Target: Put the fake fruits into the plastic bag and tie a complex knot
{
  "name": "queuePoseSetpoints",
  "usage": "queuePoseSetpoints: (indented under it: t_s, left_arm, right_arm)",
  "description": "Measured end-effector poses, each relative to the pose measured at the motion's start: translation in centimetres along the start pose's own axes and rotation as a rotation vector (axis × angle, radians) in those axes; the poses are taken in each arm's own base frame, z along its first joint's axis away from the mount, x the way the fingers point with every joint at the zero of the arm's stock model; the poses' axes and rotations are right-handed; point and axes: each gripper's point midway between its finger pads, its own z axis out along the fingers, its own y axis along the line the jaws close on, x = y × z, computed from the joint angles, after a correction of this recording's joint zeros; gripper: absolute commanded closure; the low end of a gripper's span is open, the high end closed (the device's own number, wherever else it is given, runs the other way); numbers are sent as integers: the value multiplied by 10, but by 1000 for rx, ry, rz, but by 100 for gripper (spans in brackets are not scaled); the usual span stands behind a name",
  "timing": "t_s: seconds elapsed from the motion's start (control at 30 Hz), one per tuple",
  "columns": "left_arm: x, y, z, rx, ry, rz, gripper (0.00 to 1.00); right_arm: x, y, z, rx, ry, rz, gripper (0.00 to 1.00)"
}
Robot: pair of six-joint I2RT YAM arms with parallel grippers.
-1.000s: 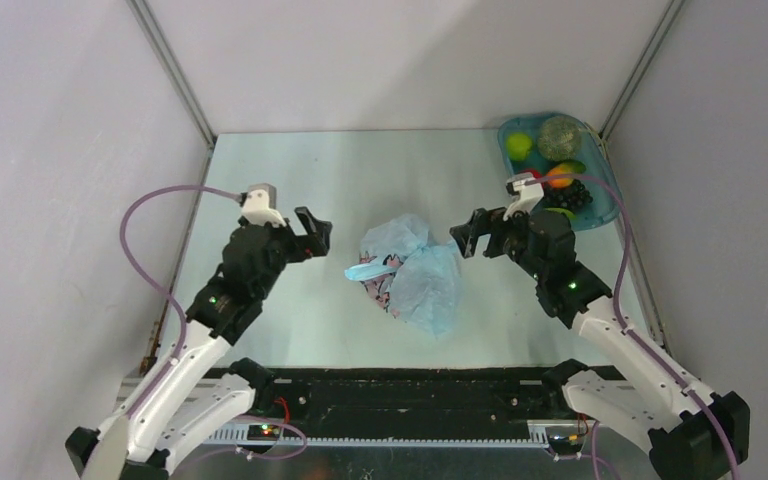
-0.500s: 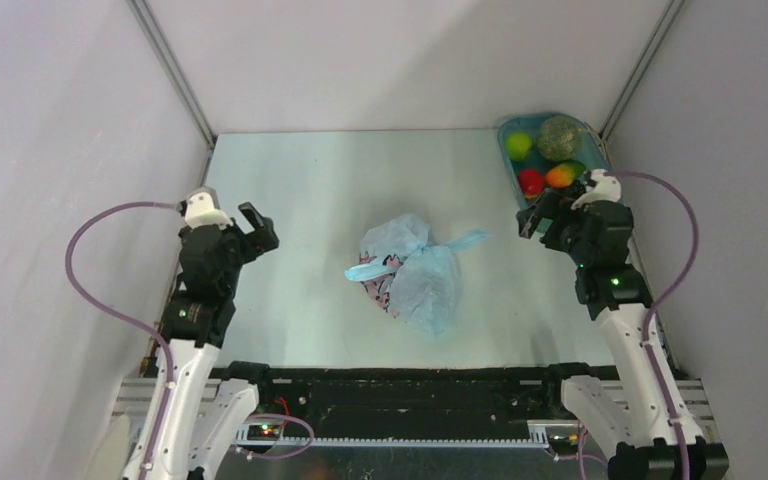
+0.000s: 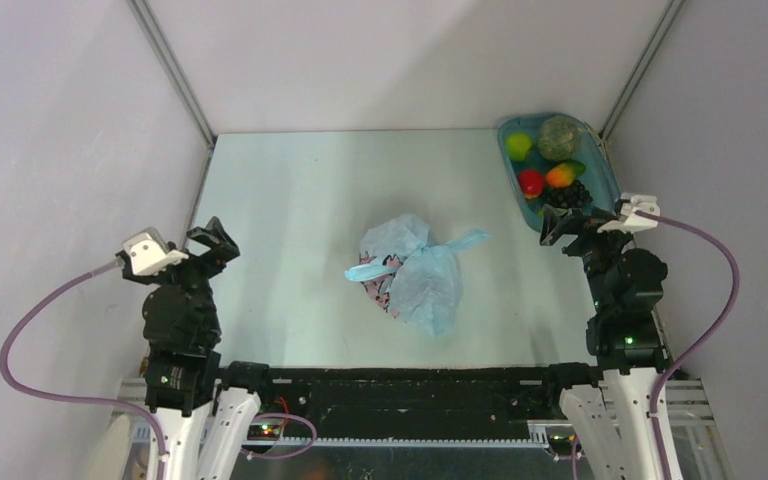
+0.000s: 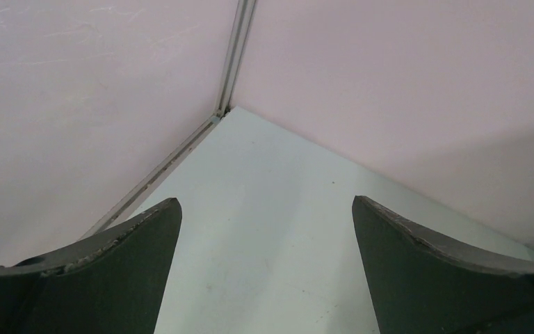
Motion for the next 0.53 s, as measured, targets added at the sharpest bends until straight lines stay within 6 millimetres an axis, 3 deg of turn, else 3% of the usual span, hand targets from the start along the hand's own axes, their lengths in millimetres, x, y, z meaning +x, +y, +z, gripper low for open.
queuePoseSetpoints:
  t_s: [0.23, 0.53]
  left_arm:
    - [13, 5, 1, -17, 24, 22, 0]
    - [10, 6, -1, -14, 11, 22, 1]
  right_arm:
    - [20, -8, -1, 19, -5, -19, 1]
    - [10, -9, -2, 27, -49, -24, 1]
